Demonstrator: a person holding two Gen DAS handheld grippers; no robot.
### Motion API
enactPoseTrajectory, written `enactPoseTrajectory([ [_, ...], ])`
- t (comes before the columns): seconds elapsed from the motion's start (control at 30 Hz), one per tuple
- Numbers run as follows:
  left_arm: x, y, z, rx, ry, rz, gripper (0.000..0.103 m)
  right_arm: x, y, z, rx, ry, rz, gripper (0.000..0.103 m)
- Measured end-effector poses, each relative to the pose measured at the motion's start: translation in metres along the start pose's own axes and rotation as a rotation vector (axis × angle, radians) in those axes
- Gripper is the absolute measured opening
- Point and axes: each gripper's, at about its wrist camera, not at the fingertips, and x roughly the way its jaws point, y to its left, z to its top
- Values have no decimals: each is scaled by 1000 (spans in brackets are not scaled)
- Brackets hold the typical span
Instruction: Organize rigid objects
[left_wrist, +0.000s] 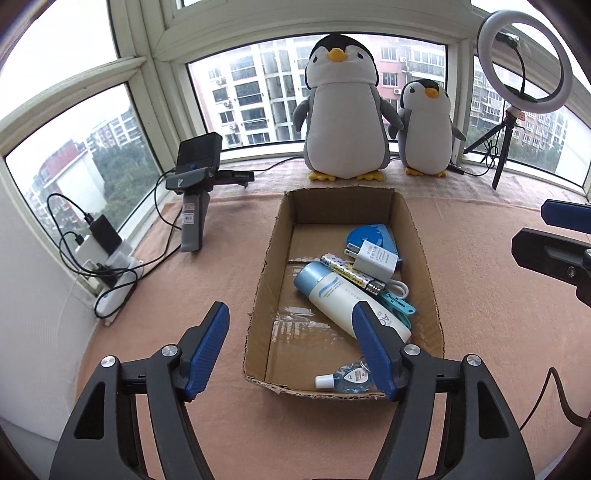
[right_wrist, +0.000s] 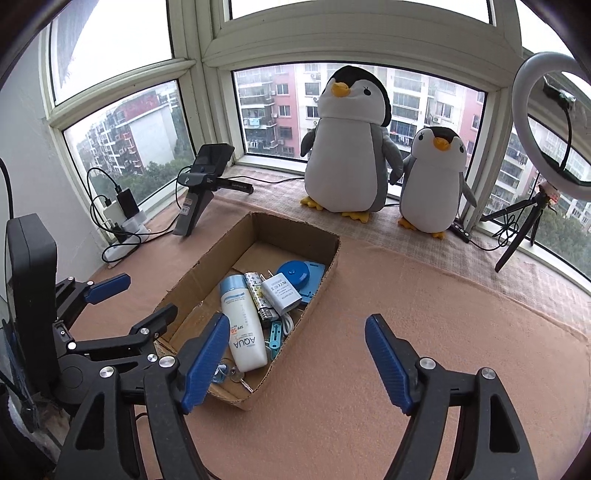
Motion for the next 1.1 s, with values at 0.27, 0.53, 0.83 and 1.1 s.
enactPoseTrajectory([
  [0.27,-20,0,-1,5,-22,-46,70,-30,-16,-14,52,-22,-31,76],
  [0.53,-33,-4,1,12,-39,-36,79,-46,-30,-28,99,-31,-58,77],
  [0.83,-39,-3,2,-6,-44,-42,79,-51,-39,-39,138,-38,-88,79],
  [1.1,-41,-3,2,-4,-48,-50,79,-51,-41,-41,144,-35,-93,80],
])
